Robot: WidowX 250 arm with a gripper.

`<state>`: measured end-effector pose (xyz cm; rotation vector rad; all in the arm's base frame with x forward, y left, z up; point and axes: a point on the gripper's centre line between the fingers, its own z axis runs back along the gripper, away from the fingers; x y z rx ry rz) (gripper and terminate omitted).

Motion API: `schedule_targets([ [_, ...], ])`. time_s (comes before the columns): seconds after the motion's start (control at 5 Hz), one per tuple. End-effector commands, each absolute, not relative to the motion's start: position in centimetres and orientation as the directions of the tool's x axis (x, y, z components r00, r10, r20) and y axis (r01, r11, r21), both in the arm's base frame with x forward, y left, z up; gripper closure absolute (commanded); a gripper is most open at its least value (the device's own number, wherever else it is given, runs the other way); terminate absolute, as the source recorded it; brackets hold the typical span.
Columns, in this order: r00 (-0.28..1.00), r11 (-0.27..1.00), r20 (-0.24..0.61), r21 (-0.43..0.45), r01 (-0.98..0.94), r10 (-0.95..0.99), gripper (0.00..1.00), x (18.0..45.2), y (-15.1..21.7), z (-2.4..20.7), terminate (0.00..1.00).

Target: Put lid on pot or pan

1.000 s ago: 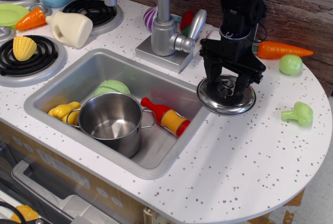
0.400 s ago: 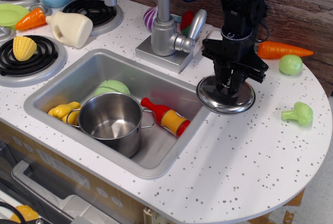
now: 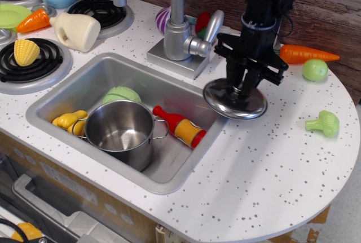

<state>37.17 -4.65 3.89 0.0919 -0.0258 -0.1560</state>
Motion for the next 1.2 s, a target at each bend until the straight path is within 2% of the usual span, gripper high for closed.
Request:
schedule_targets([
  [0.0,0.987,0.98,0.094,0.161,0.115,-0.131,1.0,35.3,-1.8,9.5,0.0],
  [0.2,0.984,0.972,0.107,0.203,0.119,-0.142,1.0,32.4,1.5,8.9,0.0],
  [0.6,0.978,0.973,0.145,0.194,0.123,-0.152,1.0,29.1,5.9,7.0,0.0],
  [1.0,0.969,0.986,0.203,0.124,0.114,-0.138,1.0,27.3,6.9,4.8,0.0],
])
